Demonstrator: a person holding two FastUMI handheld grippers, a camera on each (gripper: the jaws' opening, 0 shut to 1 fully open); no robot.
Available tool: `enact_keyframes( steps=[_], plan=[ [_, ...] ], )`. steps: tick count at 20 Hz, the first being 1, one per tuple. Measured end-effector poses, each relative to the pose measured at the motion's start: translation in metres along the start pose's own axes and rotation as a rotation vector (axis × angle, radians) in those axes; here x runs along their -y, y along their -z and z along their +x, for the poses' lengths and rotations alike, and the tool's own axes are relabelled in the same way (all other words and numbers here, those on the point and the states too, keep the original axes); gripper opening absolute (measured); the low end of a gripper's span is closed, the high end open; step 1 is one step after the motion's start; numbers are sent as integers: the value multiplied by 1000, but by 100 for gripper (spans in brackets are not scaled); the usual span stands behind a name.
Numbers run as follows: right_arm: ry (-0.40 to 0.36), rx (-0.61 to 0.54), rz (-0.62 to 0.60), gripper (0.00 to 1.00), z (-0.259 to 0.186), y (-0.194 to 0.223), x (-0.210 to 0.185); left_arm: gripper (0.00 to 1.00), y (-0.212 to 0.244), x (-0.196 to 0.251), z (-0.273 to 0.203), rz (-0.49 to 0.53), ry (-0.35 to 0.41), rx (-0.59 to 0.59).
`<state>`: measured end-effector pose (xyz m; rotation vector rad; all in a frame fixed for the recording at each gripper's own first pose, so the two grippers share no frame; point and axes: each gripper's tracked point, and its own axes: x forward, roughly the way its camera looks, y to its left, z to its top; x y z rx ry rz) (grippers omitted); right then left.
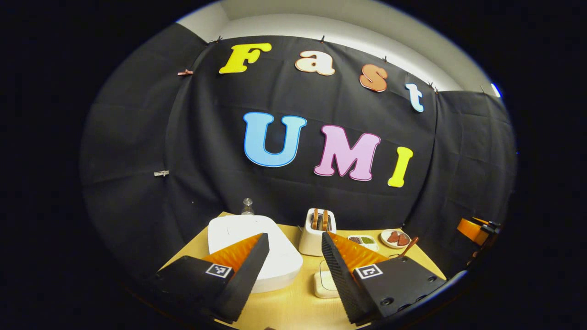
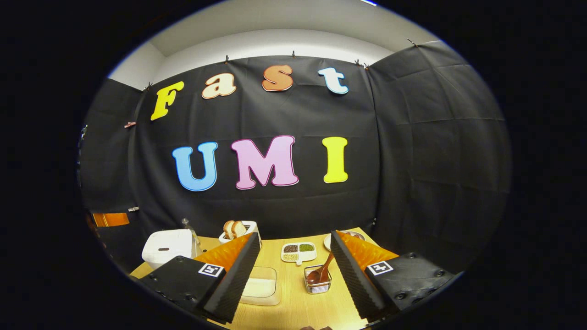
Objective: Close the left gripper, press the button to open the rice cooker; take a wooden spoon from the chopstick holder with the right hand, scoop a spoonful of rice and pour it into the rice cooker, then put the wooden spoon back into the chopstick holder.
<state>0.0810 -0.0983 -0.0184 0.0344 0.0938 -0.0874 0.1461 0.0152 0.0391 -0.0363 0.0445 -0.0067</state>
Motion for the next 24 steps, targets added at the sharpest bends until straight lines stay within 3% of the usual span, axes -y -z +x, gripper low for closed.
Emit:
enact_keyframes(
  steps=[2, 3, 6, 7, 11, 14, 17, 24],
  plan=[
    [-1, -14, 6, 97, 10, 5, 8, 74, 1, -11, 19, 3, -23, -13],
    [0, -24, 10, 98, 14, 8, 13, 64, 3, -17, 28, 2, -31, -24],
    [2, -59, 23, 98, 24, 20, 22, 48, 20, -35, 59, 0, -56, -84],
    [5, -64, 23, 100, 28, 23, 28, 36, 26, -43, 69, 0, -66, -106],
    [15, -79, 1, 97, 38, 31, 47, 9, 53, -69, 104, -32, -113, -187],
    [30, -96, 3, 98, 43, 35, 59, 5, 85, -82, 127, -32, -134, -270],
    [44, -106, 6, 97, 46, 42, 68, 7, 106, -86, 142, 11, -127, -315],
    [57, -140, 13, 98, 50, 57, 77, 6, 139, -94, 154, 0, -152, -389]
  ],
)
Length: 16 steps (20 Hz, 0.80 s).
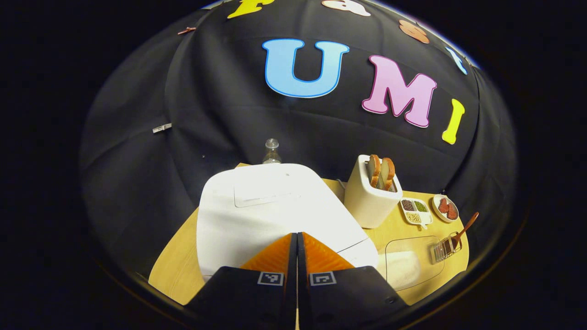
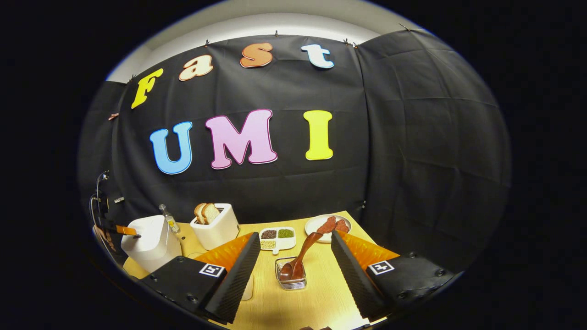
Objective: Close the left gripper, press the button to open the rice cooker; take a wooden spoon from the chopstick holder with the right hand, scoop a spoonful of rice and pour it into the rice cooker, then put the wooden spoon back into the chopstick holder.
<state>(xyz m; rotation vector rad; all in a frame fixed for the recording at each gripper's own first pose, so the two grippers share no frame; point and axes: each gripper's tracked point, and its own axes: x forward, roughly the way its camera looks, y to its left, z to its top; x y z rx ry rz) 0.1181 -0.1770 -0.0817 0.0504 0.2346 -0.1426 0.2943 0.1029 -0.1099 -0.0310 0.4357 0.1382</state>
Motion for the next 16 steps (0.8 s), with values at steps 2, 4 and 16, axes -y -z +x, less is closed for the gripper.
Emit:
enact_keyframes(
  steps=[2, 4, 16],
  plan=[
    [2, -5, 6, 98, 0, 3, 2, 7, 6, -2, 3, 4, -2, -10],
    [2, -12, 13, 98, 1, 5, 3, 7, 7, -3, 6, -2, -5, -6],
    [-32, -44, 35, 98, 6, 19, -4, 7, -74, 10, -67, 39, -83, 269]
  ],
)
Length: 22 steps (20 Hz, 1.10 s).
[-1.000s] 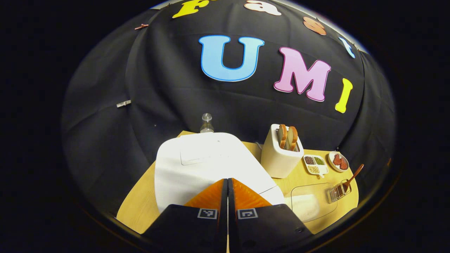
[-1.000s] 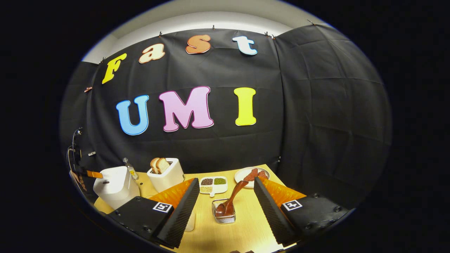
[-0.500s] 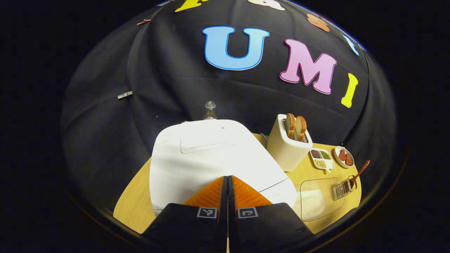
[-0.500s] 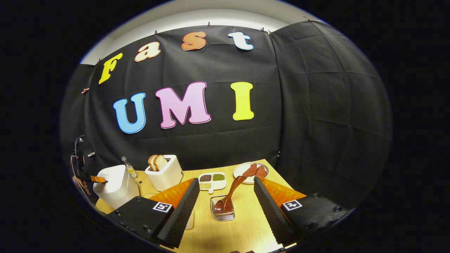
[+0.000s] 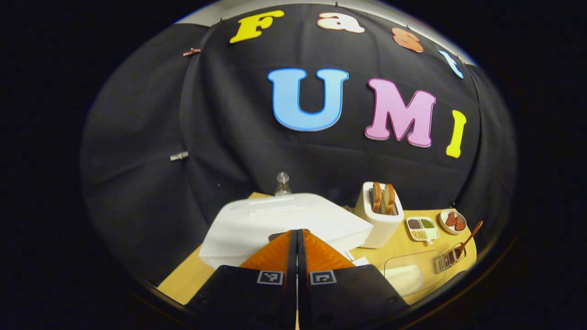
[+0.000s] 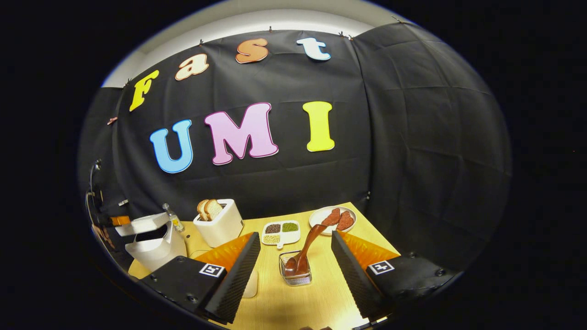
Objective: Close the left gripper, press the button to open the rice cooker; take a wooden spoon from the chopstick holder with the right hand, scoop a spoonful of rice and pour it into the rice cooker, then put the wooden spoon back into the chopstick holder.
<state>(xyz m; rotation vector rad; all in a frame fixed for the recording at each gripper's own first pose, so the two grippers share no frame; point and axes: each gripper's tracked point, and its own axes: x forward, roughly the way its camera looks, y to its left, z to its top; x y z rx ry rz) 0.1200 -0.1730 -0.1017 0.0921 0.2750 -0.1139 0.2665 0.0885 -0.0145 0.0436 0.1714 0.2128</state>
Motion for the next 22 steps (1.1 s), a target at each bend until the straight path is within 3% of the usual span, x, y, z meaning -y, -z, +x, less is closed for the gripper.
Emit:
enact_keyframes(
  steps=[5, 11, 14, 16, 20, 22],
  plan=[
    [-21, -11, 0, 98, 17, 6, -1, 6, -23, 30, -64, -37, 37, 81],
    [-37, -68, 18, 98, 56, 24, 6, 8, -5, 61, -136, -88, 30, 67],
    [-47, -104, 34, 98, 77, 35, 10, 14, 9, 71, -152, -97, 19, 48],
    [-48, -132, 38, 98, 88, 44, 14, 24, 17, 78, -159, -87, 26, 40],
    [-61, -205, 79, 98, 118, 69, 20, 99, 24, 95, -166, -90, 35, 53],
    [-61, -239, 91, 99, 135, 84, 24, 96, 28, 95, -169, -100, 12, 53]
  ],
)
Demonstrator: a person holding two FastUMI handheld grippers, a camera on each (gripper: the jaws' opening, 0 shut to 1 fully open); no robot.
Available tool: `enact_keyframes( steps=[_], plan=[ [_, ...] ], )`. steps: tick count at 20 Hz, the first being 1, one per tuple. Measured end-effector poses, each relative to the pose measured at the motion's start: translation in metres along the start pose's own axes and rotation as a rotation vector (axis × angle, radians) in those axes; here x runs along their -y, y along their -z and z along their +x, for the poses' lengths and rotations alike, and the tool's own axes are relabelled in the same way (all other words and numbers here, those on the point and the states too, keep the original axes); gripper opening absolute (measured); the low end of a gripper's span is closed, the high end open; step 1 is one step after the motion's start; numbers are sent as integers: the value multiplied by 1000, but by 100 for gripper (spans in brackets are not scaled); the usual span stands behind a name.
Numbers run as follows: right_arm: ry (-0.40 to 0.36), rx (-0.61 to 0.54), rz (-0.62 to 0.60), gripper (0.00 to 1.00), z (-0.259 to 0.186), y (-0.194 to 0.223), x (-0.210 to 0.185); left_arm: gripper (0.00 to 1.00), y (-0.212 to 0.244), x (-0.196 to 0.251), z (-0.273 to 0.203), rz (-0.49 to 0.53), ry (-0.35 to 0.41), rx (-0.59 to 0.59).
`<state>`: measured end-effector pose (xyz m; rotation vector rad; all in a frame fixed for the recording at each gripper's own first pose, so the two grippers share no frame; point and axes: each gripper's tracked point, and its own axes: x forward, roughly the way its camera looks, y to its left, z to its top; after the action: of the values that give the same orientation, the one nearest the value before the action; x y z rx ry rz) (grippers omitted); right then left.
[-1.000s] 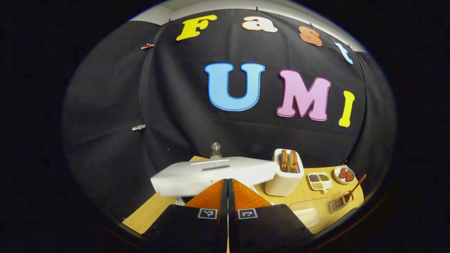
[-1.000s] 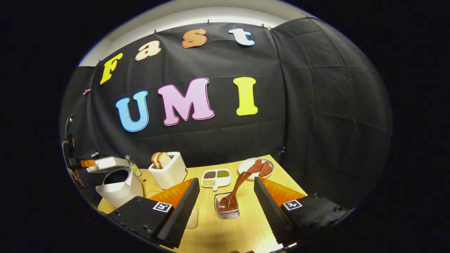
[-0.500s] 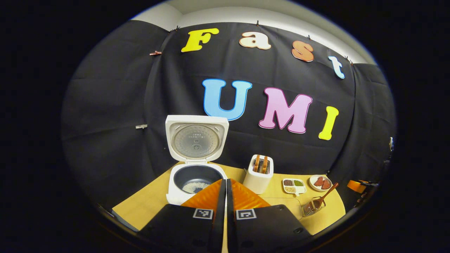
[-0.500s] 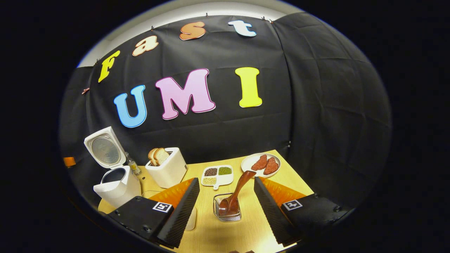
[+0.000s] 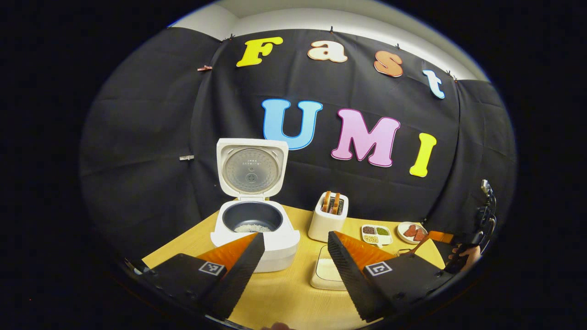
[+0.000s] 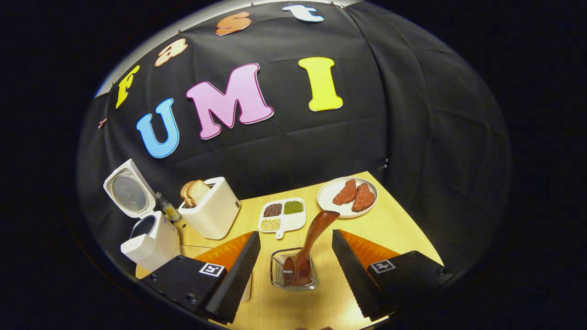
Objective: Close the left gripper, press the button to open the rice cooker; take a wooden spoon from the chopstick holder with the right hand, scoop a spoonful of rice and pour it into the rice cooker, then put the wooden spoon back into the chopstick holder.
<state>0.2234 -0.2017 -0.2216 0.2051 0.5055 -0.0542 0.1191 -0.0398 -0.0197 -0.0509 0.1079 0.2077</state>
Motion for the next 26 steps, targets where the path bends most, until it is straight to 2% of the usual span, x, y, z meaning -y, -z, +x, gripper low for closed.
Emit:
enact_keyframes(
  steps=[6, 12, 14, 15, 16, 18, 20, 23, 26],
  plan=[
    [53, -142, 34, 99, 62, 46, 26, 96, 26, -1, -2, -24, -70, -66],
    [37, -211, 141, 96, 96, 68, 29, 96, 60, 18, -2, -22, -48, -140],
    [44, -196, 168, 82, 104, 64, 27, 96, 69, 23, -2, -27, -39, -158],
    [44, -190, 178, 51, 107, 61, 26, 96, 71, 25, -3, -29, -33, -167],
    [43, -195, 182, 48, 108, 61, 23, 96, 73, 24, -5, -28, -28, -168],
    [59, -201, 184, 24, 106, 60, 21, 96, 77, 24, -6, -30, -22, -171],
    [54, -208, 175, 21, 98, 58, 14, 96, 78, 19, -10, -47, -22, -171],
    [59, -160, 126, 16, 83, 40, 7, 96, 78, 10, -17, -76, -14, -155],
    [48, -126, 101, 16, 60, 16, -7, 96, 83, 0, -19, -90, 8, -160]
  ],
)
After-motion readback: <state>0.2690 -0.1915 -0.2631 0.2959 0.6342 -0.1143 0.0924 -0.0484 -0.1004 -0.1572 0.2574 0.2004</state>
